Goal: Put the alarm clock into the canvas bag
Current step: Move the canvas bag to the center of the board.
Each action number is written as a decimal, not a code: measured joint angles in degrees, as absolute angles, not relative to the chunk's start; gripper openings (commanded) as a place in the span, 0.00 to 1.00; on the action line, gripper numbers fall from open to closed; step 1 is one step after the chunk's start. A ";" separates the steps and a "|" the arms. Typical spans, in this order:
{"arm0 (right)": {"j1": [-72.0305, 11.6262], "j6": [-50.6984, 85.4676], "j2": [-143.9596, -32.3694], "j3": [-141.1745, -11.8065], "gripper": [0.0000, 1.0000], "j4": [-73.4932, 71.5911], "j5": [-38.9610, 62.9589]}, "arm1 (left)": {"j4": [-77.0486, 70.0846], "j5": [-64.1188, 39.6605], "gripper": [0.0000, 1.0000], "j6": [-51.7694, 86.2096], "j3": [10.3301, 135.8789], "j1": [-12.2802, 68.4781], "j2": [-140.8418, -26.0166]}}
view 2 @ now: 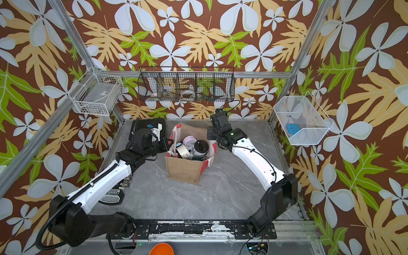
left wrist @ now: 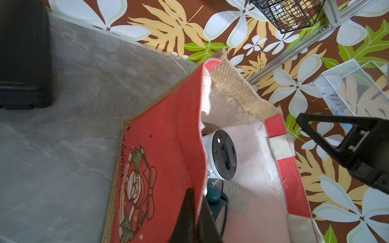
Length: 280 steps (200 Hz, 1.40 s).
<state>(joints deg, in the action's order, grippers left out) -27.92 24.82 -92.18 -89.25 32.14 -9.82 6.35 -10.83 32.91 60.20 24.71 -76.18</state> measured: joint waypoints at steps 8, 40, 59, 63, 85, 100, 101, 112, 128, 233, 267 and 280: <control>-27.33 24.14 -92.51 -89.25 0.00 32.16 -9.17 | 5.61 -10.46 0.00 32.97 60.47 25.52 -77.14; -26.55 22.94 -93.01 -89.27 0.00 32.21 -8.71 | 3.20 -9.15 0.00 34.68 60.45 27.77 -79.18; -26.55 22.63 -92.84 -89.80 0.18 32.64 -7.51 | 2.28 -8.82 0.00 35.86 60.16 28.95 -79.75; -26.55 22.76 -92.66 -89.89 0.23 32.82 -7.49 | 2.07 -8.80 0.00 35.88 60.03 29.10 -79.77; -26.57 22.61 -90.89 -90.00 0.41 34.46 -7.53 | 0.99 -8.01 0.00 36.36 58.81 29.74 -79.64; -26.57 23.09 -88.90 -88.97 0.48 35.35 -8.01 | 0.45 -7.60 0.00 37.21 57.89 30.00 -79.05; -26.57 23.14 -88.82 -88.90 0.49 35.42 -8.03 | 0.40 -7.57 0.00 37.21 57.82 30.00 -79.02; -26.57 23.40 -87.42 -87.59 0.51 36.27 -8.86 | 0.14 -7.33 0.00 37.21 57.17 30.06 -78.46; -26.50 23.64 -85.56 -84.97 0.53 37.36 -9.67 | -0.27 -6.87 0.00 37.47 56.34 30.20 -77.82; -26.33 26.72 -88.29 -79.81 0.02 38.13 -7.49 | -1.04 -6.07 0.00 38.89 56.75 32.56 -78.65; -26.11 25.17 -89.82 -82.56 0.00 39.09 -7.92 | -1.02 -6.28 0.00 39.07 59.37 32.75 -81.21; -25.82 24.93 -90.37 -83.61 0.00 39.51 -7.99 | -1.02 -6.33 0.00 39.03 60.45 32.84 -82.30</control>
<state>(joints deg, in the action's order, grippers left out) -25.82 24.93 -90.37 -83.61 39.51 -7.99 -1.02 -6.33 39.03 60.45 32.84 -82.30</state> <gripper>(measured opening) 0.050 0.068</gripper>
